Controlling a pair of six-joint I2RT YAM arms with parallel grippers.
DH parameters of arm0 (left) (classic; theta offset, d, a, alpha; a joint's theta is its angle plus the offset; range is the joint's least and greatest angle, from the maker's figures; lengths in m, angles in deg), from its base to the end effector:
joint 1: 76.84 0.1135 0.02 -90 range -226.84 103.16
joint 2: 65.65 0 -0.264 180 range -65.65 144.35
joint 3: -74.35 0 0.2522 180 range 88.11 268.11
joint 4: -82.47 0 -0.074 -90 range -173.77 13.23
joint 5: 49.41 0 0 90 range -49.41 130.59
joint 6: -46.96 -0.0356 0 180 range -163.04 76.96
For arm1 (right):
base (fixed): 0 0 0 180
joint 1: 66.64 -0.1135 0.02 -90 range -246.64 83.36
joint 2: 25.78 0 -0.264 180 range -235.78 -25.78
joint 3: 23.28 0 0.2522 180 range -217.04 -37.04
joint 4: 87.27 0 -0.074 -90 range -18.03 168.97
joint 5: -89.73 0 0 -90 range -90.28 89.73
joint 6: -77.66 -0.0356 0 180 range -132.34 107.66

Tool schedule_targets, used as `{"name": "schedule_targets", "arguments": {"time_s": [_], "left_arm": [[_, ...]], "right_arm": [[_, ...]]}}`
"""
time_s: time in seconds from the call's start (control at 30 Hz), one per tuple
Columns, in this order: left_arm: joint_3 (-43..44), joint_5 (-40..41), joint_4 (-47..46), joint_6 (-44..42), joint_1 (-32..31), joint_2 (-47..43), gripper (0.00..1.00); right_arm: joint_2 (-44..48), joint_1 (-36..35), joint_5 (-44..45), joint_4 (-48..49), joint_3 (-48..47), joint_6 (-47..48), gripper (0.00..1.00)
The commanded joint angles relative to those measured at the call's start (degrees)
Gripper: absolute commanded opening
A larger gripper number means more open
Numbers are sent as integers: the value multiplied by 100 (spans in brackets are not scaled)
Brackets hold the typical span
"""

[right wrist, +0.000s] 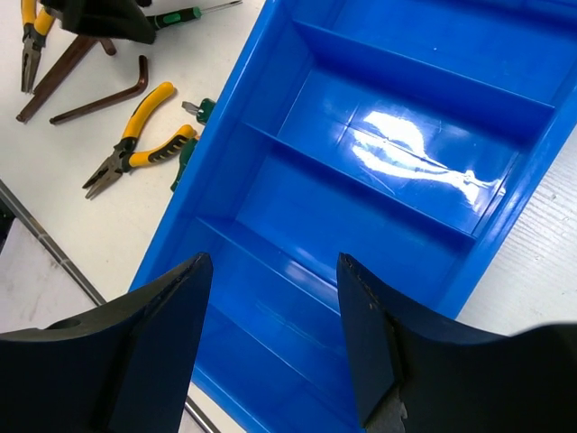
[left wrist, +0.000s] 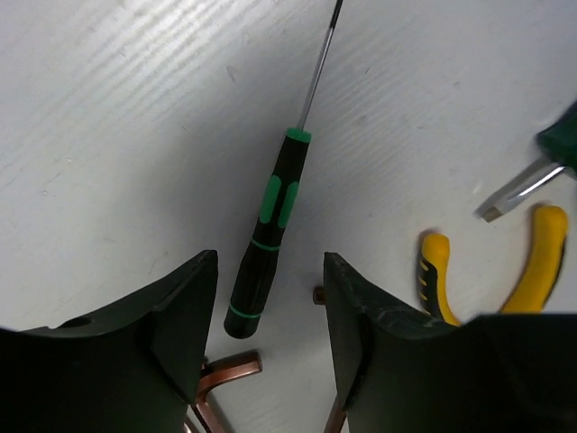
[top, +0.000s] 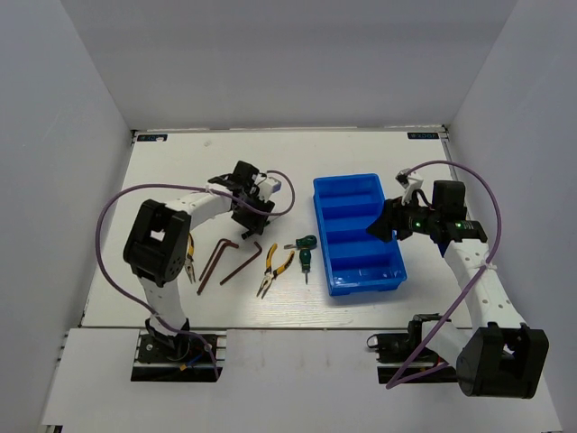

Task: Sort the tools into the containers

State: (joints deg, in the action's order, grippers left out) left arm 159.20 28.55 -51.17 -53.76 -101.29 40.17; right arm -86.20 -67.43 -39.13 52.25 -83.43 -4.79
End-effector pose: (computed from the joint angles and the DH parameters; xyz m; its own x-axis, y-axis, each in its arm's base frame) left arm 0.3332 -0.1597 0.1768 -0.7364 0.5347 -0.4145 0.6259 0.7710 -0.1174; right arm 0.2186 0.0254 0.2755 -0.5832 -0.1104 -0.8048 -0.5675 0.7642 0.3065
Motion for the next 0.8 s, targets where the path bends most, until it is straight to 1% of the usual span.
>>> {"name": "schedule_targets", "arguments": {"time_s": [0.0, 0.03, 0.13, 0.2, 0.27, 0.3, 0.33, 0.37, 0.43, 0.5, 0.57, 0.6, 0.63, 0.67, 0.7, 0.73, 0.77], "left_arm": [[10, 745, 141, 34, -244, 184, 60], [10, 1025, 141, 35, -245, 185, 60], [10, 1439, 141, 114, -306, 254, 60], [10, 1441, 141, 167, -359, 255, 56], [10, 1441, 141, 167, -359, 308, 47], [10, 1441, 141, 167, -359, 360, 34], [10, 1441, 202, 167, -359, 360, 29], [10, 1441, 203, 167, -359, 421, 25], [10, 1441, 334, 167, -359, 519, 21], [10, 1510, 335, 220, -412, 598, 19], [212, 1624, 448, 289, -412, 598, 11], [308, 1764, 449, 368, -412, 598, 7], [561, 1766, 501, 369, -412, 545, 1], [694, 1766, 502, 439, -412, 397, 0], [826, 1661, 423, 439, -412, 291, 0], [1010, 1556, 162, 439, -464, 55, 0], [1082, 1268, -32, 439, -464, -52, 0]], "right_arm": [[-13, -34, -167, -44, -221, 36, 64], [-13, -26, -175, -44, -265, 36, 64], [13, -26, -202, -44, -230, 36, 64], [4, -34, -219, -44, -256, 18, 64], [4, -17, -237, -79, -248, 18, 64], [4, -34, -246, -62, -256, 18, 64], [13, -34, -246, -61, -248, 18, 64], [22, -34, -254, -61, -248, 18, 64], [31, -34, -237, -79, -256, 18, 64], [39, -34, -237, -62, -248, 10, 64], [48, -34, -263, -79, -256, 10, 64], [48, -26, -255, -88, -248, 18, 71], [48, -17, -263, -79, -248, 27, 75], [48, -26, -289, -88, -239, 27, 78], [57, -26, -351, -88, -247, 53, 74], [13, -34, -473, -88, -248, 114, 61], [4, -26, -579, -96, -213, 219, 39]]}}
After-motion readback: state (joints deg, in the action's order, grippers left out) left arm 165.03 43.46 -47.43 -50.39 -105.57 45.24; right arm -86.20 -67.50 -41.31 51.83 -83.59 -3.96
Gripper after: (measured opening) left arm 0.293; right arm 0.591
